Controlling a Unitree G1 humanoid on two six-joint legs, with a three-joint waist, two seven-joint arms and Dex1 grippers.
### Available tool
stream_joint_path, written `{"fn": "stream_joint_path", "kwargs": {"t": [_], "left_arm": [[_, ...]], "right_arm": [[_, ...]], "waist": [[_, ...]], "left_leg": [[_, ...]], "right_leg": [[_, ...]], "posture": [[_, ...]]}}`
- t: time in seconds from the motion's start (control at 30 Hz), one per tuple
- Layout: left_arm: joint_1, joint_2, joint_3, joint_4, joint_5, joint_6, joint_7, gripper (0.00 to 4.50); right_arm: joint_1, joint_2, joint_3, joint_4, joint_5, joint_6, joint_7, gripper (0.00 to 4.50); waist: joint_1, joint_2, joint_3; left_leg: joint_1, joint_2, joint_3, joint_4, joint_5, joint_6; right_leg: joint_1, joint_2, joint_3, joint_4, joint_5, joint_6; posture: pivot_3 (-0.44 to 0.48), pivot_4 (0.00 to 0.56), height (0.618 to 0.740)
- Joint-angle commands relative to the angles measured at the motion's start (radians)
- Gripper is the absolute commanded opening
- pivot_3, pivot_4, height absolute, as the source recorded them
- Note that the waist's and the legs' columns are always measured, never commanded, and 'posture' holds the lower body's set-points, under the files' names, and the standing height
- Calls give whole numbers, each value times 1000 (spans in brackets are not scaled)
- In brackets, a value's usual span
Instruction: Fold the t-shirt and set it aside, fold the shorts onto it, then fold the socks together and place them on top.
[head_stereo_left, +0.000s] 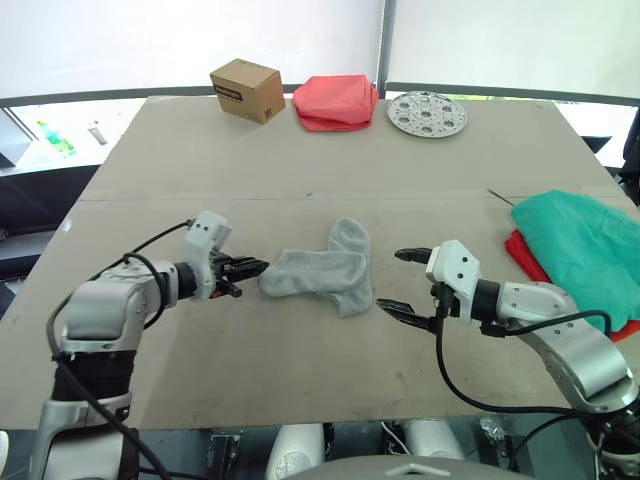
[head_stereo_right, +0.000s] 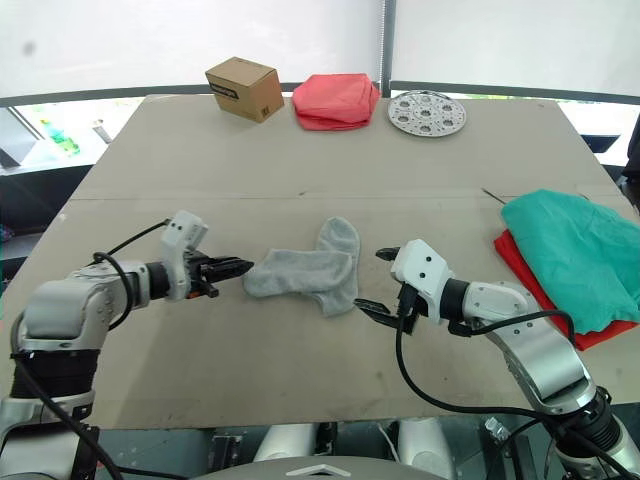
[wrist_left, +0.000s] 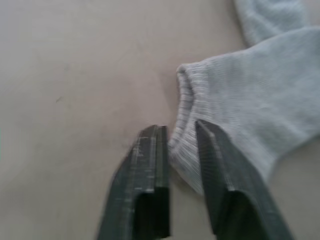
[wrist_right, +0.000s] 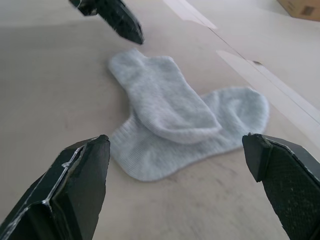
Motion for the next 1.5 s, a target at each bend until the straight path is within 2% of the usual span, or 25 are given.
{"fn": "stream_joint_path", "kwargs": {"t": [0.03,0.1,0.2,0.27,0.4,0.47,0.6,0.7,0.73,0.93,1.07,1.17,1.3,1.33,1.5], "left_arm": [[0,39,-29,-49,27,-70,7,3080],[-2,37,-55,-53,55,-141,14,3080],[11,4,-51,-130,-24,-150,-31,3080],[42,5,-59,-172,-53,-165,-70,3080],[117,21,-95,-251,-78,-230,-144,3080],[143,37,-129,-259,-47,-294,-175,3080],[130,8,-178,-205,-2,-318,-117,3080],[123,-14,-205,-173,10,-327,-98,3117],[118,-21,-212,-156,23,-341,-87,3117],[72,-68,-244,-100,46,-352,-54,3117],[78,-67,-270,-53,85,-392,-59,3117],[85,-71,-287,-25,117,-405,-38,3117],[90,-90,-309,9,146,-424,-24,3117],[91,-95,-311,9,148,-426,-21,3117],[101,-102,-314,-14,141,-446,-38,3117]], "right_arm": [[-30,4,3,4,0,-32,20,4500],[-40,11,15,9,6,-15,27,4500],[-105,36,50,78,-60,86,-52,4500],[-115,35,69,88,-72,88,-44,4500],[-115,18,86,88,-24,79,45,4500],[-124,11,100,106,-19,44,94,4500],[-132,4,115,170,2,22,176,4500],[-147,22,142,223,-16,-7,199,3695],[-153,29,154,241,-32,-24,198,3231],[-190,50,173,343,-70,-59,214,3231],[-209,80,192,419,-117,-56,182,3231],[-207,96,197,440,-128,-65,191,2375],[-209,109,210,463,-151,-88,204,590],[-208,106,210,463,-157,-91,206,25],[-181,53,168,399,-153,-87,223,25]], "waist": [[5,0,0],[10,0,0],[10,0,0],[10,0,0],[9,1,0],[9,2,1],[11,3,2],[11,3,2],[10,3,2],[11,3,2],[8,3,2],[8,3,2],[9,4,2],[9,4,2],[13,4,1]], "left_leg": [[0,-1,0,0,0,0],[0,-1,0,0,0,0],[0,0,0,-2,0,-1],[-1,0,0,-2,2,-4],[-1,0,0,-4,2,-5],[0,0,0,-4,2,-4],[0,-1,0,-4,0,0],[0,-1,0,-3,0,0],[0,-1,0,-3,0,0],[0,-1,0,-3,0,0],[0,-1,0,-3,0,0],[0,-1,0,-4,0,0],[1,-1,0,-4,0,0],[1,-1,0,-4,0,0],[1,-1,0,-3,0,0]], "right_leg": [[0,-1,0,0,0,0],[0,-1,0,0,2,-4],[0,-2,-1,0,3,-5],[-1,-3,-1,0,3,-6],[-1,-3,-2,0,2,-8],[-1,-3,-2,-1,2,-8],[-1,-3,-2,-1,2,-9],[-1,-3,-2,-1,2,-9],[-1,-3,-2,-1,2,-9],[-1,-3,-3,-1,2,-8],[0,-3,-3,-1,2,-8],[0,-3,-3,-1,2,-8],[0,-3,-3,-1,2,-8],[0,-3,-3,-1,2,-8],[0,-4,-3,-1,2,-8]], "posture": [[0,150,740],[0,150,740],[0,150,740],[0,150,740],[0,150,740],[0,150,740],[0,150,740],[0,150,740],[0,150,740],[0,150,740],[0,150,740],[0,150,740],[0,150,740],[0,150,740],[0,150,740]]}}
